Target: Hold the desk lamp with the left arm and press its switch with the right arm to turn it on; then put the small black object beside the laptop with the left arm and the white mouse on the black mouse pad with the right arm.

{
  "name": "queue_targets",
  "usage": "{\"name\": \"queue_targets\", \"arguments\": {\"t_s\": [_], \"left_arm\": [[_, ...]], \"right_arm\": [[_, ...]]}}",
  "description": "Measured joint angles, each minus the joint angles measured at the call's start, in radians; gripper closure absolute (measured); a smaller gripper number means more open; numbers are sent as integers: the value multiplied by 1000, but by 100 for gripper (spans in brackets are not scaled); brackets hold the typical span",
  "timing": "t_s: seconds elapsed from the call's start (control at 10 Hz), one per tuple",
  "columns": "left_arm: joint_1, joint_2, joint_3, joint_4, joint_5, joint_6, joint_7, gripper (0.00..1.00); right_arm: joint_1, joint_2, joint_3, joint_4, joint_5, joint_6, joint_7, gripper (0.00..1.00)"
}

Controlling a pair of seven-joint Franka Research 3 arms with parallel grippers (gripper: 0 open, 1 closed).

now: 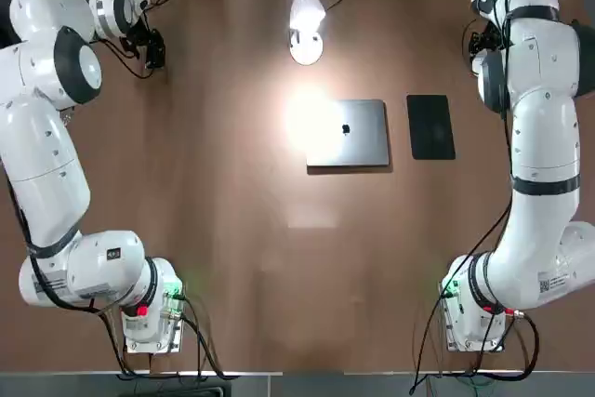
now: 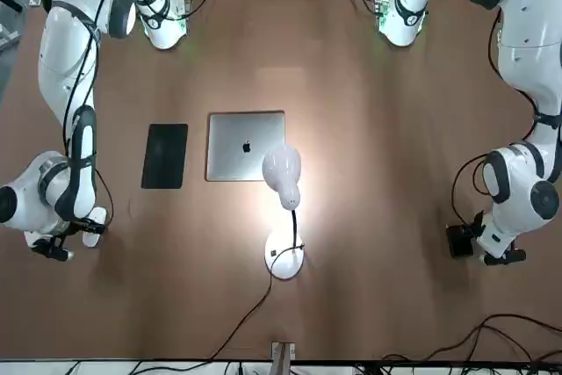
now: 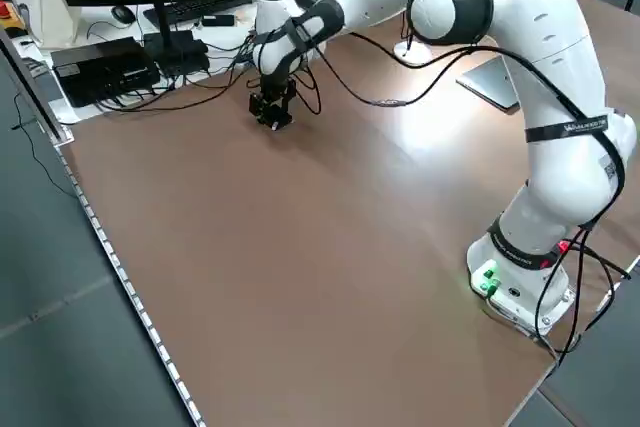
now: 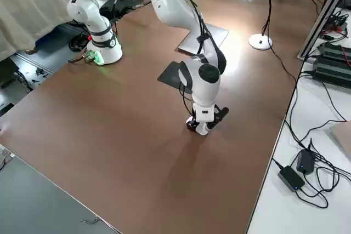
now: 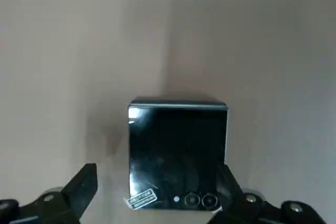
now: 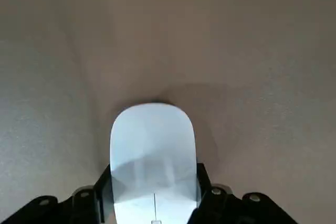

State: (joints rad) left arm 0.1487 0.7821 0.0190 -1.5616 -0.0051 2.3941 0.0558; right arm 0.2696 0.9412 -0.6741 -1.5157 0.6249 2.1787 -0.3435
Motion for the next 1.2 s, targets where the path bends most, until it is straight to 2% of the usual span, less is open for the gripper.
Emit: {"name": "queue_targets", "arguments": {"t_s": [0.3, 0.5, 0.6, 0.7, 0.8, 1.0, 1.1, 1.2], "left_arm": [[-2, 8, 0, 15, -18, 2, 0, 0], [-3, 10, 0, 18, -24, 2, 0, 0], [-3, 14, 0, 18, -24, 2, 0, 0], [-4, 21, -1, 19, -24, 4, 0, 0], [-4, 28, -1, 20, -24, 10, 0, 0], [-5, 39, -1, 21, -24, 20, 0, 0], [-5, 41, -1, 22, -24, 22, 0, 1], [-5, 41, -1, 23, -24, 22, 0, 3]], "right_arm": [[2, -1, 3, 7, 0, -1, -20, 37], [41, -27, -2, 19, 0, -92, -21, 37], [106, -48, -39, 23, -1, -160, -21, 37], [231, -59, -131, 16, -2, -229, -17, 37], [402, -65, -248, -24, -1, -277, -4, 37], [745, -76, -438, -198, 64, -289, 14, 37], [902, -78, -517, -302, 127, -287, 14, 37], [1028, -80, -574, -392, 173, -277, 12, 37]]}}
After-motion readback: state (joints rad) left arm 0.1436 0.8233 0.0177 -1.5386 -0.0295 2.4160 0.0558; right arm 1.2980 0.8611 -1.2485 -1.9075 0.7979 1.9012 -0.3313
